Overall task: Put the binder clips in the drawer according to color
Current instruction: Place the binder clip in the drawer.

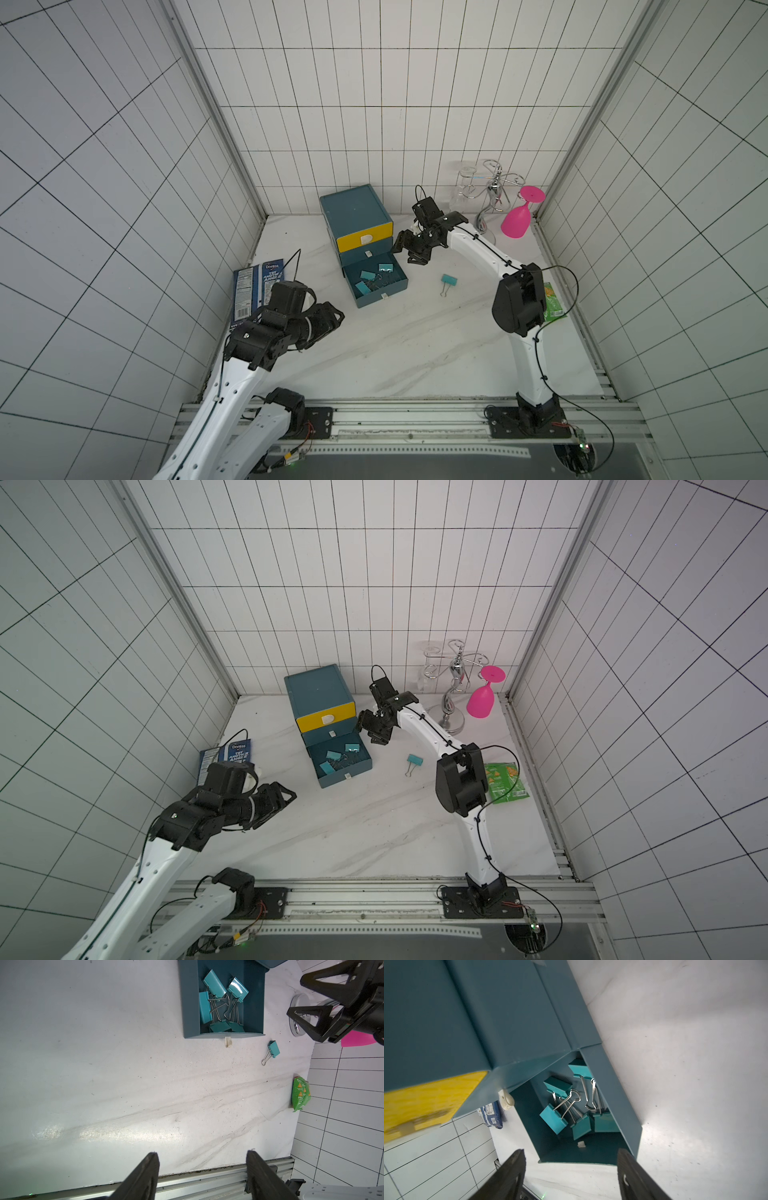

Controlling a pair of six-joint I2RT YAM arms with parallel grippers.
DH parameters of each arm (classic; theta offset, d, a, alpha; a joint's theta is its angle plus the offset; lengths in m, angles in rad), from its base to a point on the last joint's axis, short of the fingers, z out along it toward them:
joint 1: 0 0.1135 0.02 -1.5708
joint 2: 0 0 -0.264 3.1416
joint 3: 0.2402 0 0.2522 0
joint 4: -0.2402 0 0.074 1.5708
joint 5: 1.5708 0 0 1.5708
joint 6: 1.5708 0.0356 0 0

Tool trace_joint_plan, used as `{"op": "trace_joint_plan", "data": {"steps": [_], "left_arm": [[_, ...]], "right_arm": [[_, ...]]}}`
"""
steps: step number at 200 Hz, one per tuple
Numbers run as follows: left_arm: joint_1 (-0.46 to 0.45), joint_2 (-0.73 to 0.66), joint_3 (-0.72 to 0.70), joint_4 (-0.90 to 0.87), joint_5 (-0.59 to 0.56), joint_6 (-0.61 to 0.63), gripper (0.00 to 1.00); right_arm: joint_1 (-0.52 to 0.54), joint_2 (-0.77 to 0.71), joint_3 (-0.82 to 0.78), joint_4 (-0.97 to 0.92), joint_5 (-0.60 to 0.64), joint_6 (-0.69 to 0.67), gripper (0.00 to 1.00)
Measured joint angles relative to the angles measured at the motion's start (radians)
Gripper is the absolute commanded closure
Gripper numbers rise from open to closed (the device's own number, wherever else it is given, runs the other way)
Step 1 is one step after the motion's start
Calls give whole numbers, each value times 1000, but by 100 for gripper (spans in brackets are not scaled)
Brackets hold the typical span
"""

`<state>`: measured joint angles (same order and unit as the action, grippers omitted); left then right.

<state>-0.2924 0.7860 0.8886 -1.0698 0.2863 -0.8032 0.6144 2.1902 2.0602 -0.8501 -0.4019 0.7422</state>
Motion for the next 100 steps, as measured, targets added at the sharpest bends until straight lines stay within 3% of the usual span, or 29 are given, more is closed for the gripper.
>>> {"op": "trace_joint_plan", "data": {"steps": [100], "left_arm": [[13, 107, 33, 103, 34, 19, 30]], "right_arm": [[-72, -225, -310, -100, 226, -173, 19]]}}
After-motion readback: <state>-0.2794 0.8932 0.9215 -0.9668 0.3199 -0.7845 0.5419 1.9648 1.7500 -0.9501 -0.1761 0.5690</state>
